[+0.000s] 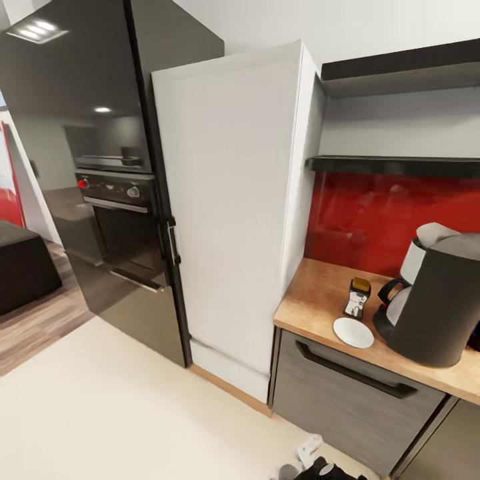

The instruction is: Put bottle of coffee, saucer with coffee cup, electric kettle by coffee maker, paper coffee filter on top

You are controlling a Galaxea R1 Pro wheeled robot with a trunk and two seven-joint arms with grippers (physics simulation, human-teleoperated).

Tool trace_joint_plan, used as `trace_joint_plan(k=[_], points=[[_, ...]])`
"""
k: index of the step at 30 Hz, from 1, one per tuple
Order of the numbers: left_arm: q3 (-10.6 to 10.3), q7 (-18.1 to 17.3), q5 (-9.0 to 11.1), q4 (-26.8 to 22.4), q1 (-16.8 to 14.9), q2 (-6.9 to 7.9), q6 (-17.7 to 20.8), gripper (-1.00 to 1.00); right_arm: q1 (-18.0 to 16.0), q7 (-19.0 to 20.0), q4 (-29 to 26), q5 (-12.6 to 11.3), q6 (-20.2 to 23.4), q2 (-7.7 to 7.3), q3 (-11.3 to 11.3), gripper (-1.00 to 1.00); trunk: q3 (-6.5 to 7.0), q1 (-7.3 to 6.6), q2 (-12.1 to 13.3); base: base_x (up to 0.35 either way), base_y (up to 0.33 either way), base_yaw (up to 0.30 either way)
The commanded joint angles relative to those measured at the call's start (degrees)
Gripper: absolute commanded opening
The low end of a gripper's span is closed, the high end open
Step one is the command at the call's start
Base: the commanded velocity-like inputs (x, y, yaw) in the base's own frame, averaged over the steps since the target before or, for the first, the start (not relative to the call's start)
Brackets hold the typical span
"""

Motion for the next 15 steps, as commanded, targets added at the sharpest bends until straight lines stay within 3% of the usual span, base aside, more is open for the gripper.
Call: trace_joint_plan(k=[1,8,15], points=[[0.39,0.12,-0.60,0.07,-0.05,0.01,-0.25,1.00,0.05,-1.24,-0.09,0.04,0.36,-0.03,0.12,-1.00,-0.13,0.04,-0.13,0.000,0.000,-0.268],[0.40,0.12,-0.60,0.07,-0.05,0.04,-0.25,1.00,0.96,-3.82,-0.03,-0.01,0.58,-0.19,0.12,-1.00,-0.13,0.04,-0.13,0.000,0.000,-0.268],[0.41,0.12,-0.60,0.07,-0.05,0.10,-0.25,1.00,1.54,-4.00,-0.04,-0.01,0.54,-1.51,0.11,-1.00,-0.13,0.04,-0.13,0.000,0.000,-0.268]])
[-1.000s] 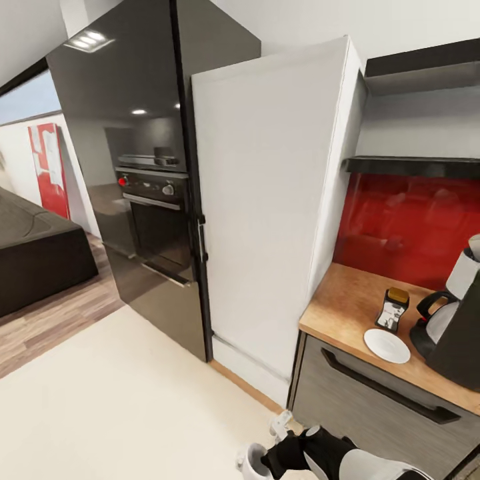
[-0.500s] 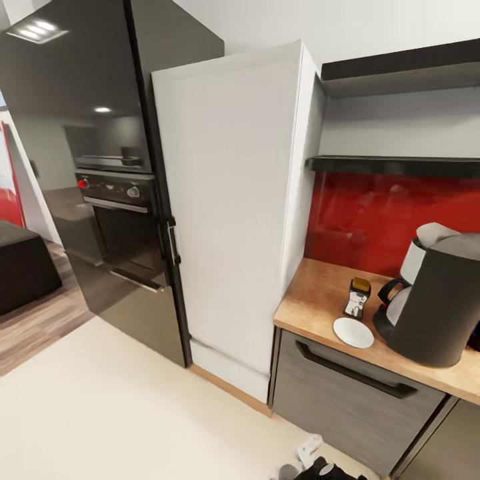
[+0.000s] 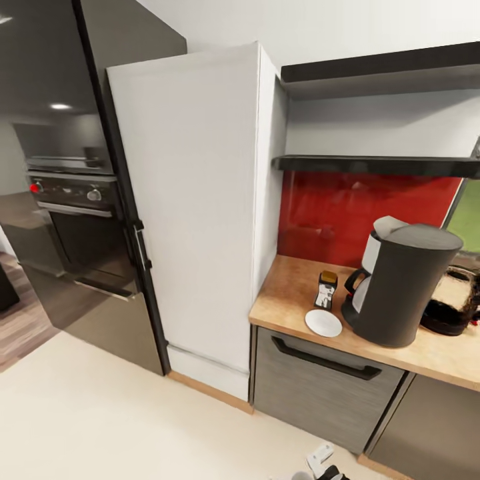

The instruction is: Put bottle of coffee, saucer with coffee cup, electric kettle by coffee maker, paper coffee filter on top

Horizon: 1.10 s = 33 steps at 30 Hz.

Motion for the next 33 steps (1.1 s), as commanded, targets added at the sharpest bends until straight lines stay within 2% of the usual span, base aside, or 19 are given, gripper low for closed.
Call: trace_joint_plan(k=[1,13,33], points=[[0.37,0.12,-0.60,0.06,-0.05,0.02,-0.25,1.00,-0.03,0.04,-0.10,0.07,0.34,-0.31,0.24,-1.00,-0.13,0.04,-0.13,0.000,0.000,-0.268],[0.43,0.12,-0.52,0.06,-0.05,0.13,-0.17,1.00,0.80,-0.11,-0.13,0.04,0.24,-0.97,0.17,-1.00,-0.13,0.04,-0.13,0.011,0.026,-0.268],[0.46,0.12,-0.52,0.14,-0.05,0.39,-0.17,1.00,1.59,-0.14,-0.13,-0.02,0.23,-1.17,0.16,-1.00,-0.13,0.04,-0.13,0.068,0.288,-0.268]])
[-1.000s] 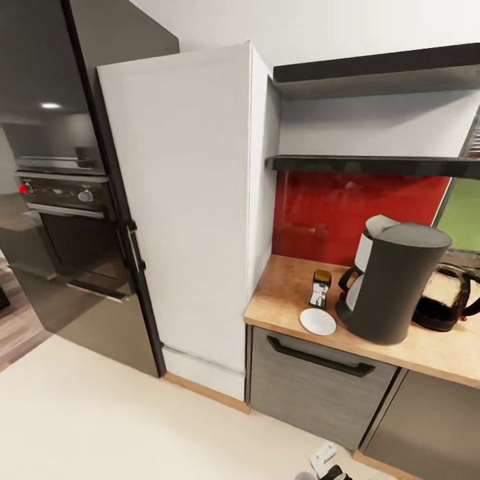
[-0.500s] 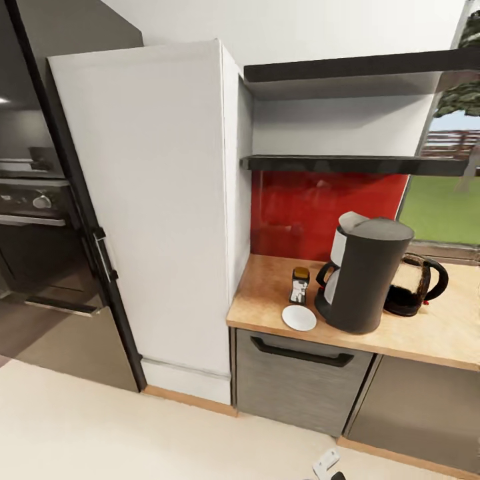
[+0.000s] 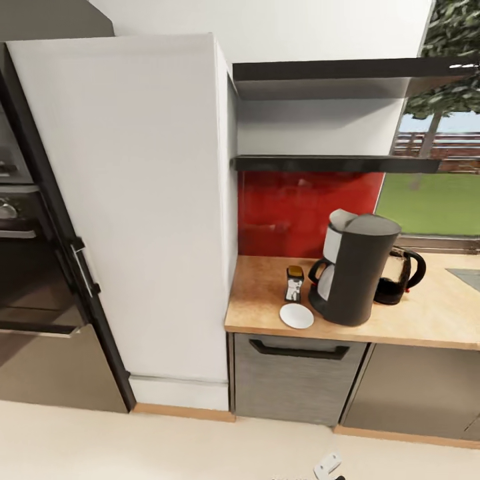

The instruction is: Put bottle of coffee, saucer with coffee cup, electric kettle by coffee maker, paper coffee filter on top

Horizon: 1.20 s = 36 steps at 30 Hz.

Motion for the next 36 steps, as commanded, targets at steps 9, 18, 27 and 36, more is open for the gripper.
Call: trace_joint_plan(k=[9,18,27,36], points=[[0.48,0.12,-0.60,0.10,0.00,0.09,-0.17,1.00,0.36,-0.01,-0.06,0.07,0.34,-1.01,0.24,-1.00,-0.13,0.04,-0.13,0.001,0.310,-0.268],[0.53,0.12,-0.60,0.10,0.03,0.10,-0.17,1.00,0.38,-0.01,-0.06,0.07,0.34,-1.05,0.24,-1.00,-0.13,0.04,-0.13,-0.052,0.304,-0.268],[0.54,0.15,-0.64,0.10,0.08,0.22,-0.17,1.00,0.44,-5.39,-0.06,0.11,0.32,-1.05,0.24,-1.00,-0.13,0.04,-0.13,-0.012,0.065,-0.106],[0.49,0.20,-0.76,0.18,0.61,0.48,-0.17,1.00,0.69,-8.14,-0.06,0.15,0.25,-0.91,0.32,-1.00,-0.13,0.04,-0.13,0.000,0.001,-0.003]])
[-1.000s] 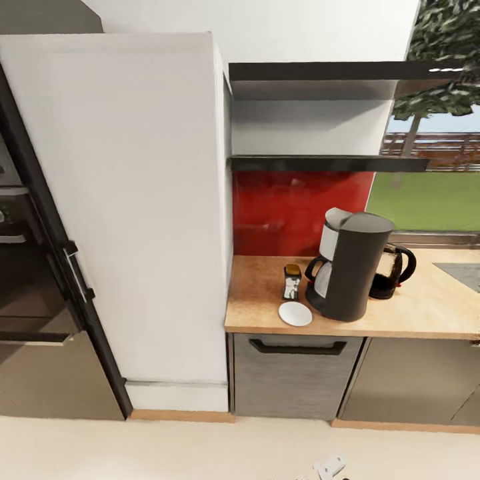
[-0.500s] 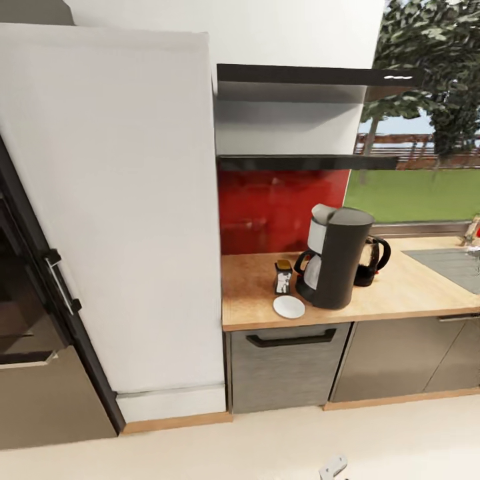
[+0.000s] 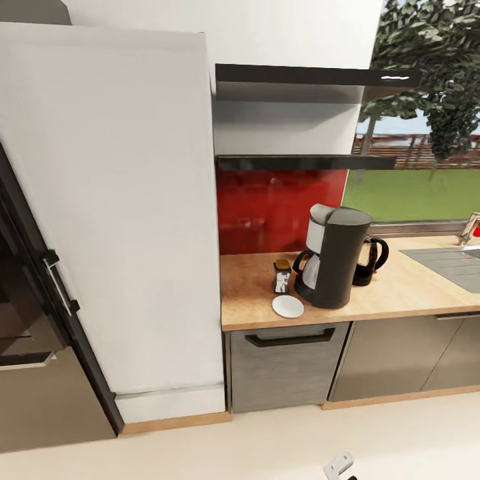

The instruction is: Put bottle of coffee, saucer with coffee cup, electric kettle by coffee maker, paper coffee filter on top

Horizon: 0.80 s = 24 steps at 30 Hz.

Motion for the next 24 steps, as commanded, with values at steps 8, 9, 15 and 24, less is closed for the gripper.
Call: trace_joint_plan(k=[8,9,15,24], points=[[0.32,0.13,-0.62,0.16,-0.02,0.94,-0.11,1.00,0.09,-0.26,-0.16,-0.01,0.36,0.06,0.28,-1.00,-0.13,0.03,-0.13,0.000,0.000,0.000],[0.32,0.13,-0.62,0.17,-0.02,0.97,-0.10,1.00,0.09,-0.26,-0.16,-0.04,0.37,0.09,0.24,-1.00,-0.13,0.03,-0.13,0.000,0.000,0.000],[0.26,0.13,-0.62,0.17,-0.02,1.03,-0.15,1.00,0.19,-0.27,-0.18,-1.03,0.35,0.13,0.18,-1.00,-0.13,0.03,-0.13,0.000,0.000,-0.042],[0.30,0.13,-0.62,0.17,-0.02,0.91,-0.22,1.00,0.26,-0.27,-0.25,-4.22,0.34,0.26,0.23,-1.00,0.17,0.03,-0.13,0.000,0.000,-0.068]])
